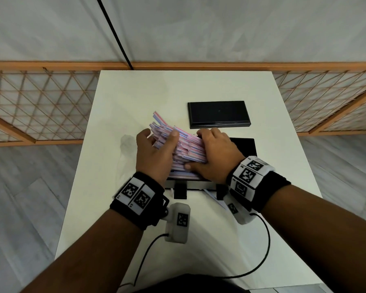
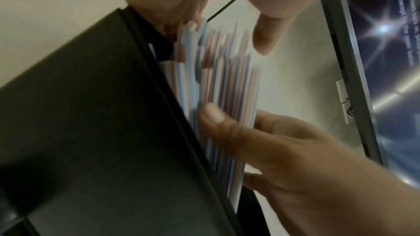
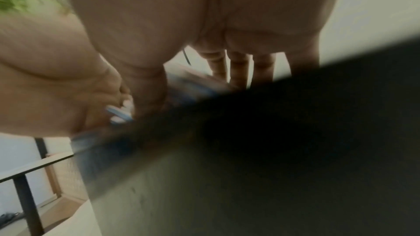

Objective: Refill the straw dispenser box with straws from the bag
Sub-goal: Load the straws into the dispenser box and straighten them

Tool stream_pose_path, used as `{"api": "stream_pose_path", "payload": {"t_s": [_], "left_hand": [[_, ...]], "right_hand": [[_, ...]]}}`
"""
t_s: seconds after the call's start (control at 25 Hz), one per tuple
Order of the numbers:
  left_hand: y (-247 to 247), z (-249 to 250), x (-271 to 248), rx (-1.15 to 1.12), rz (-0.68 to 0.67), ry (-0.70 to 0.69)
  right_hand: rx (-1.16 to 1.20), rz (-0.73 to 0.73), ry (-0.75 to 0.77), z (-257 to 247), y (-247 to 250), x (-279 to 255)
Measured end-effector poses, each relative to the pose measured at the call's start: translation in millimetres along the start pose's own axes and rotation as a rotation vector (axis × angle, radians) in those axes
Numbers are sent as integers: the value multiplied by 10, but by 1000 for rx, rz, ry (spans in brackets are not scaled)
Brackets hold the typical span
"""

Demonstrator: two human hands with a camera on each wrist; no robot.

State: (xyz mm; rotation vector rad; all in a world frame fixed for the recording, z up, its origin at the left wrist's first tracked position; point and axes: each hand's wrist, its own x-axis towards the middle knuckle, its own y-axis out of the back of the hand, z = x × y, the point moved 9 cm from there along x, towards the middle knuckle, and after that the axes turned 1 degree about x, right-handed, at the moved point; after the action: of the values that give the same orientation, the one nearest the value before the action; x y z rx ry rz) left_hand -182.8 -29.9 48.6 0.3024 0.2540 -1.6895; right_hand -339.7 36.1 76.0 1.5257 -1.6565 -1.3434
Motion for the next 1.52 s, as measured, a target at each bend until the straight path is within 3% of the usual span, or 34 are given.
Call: {"api": "stream_pose_path", "payload": {"t_s": [0.28, 0.4, 0.56, 0.68, 0.92, 1.24, 1.4, 1.52], "left_hand": [[-63, 3, -99, 227, 28, -126], [-56, 20, -120, 279, 67, -165], [-80, 56, -171, 385, 72, -214], [-56, -11, -215, 462, 44, -204], [-107, -139, -368, 540, -45, -364], [-132, -162, -383, 533, -87, -386], [-130, -159, -403, 564, -94, -404], [-125, -166, -403, 553, -98, -402]], "right_hand": [[109, 281, 78, 292, 389, -676], [74, 203, 41, 413, 97, -877], [-82, -124, -84, 608, -592, -904], [-167, -234, -144, 656, -931, -807], [-178, -238, -183, 681, -1224, -556], [-182, -250, -192, 826, -1309, -620], [-54, -202, -221, 770, -1363, -531], [-28, -250, -270, 868, -1485, -603]]}}
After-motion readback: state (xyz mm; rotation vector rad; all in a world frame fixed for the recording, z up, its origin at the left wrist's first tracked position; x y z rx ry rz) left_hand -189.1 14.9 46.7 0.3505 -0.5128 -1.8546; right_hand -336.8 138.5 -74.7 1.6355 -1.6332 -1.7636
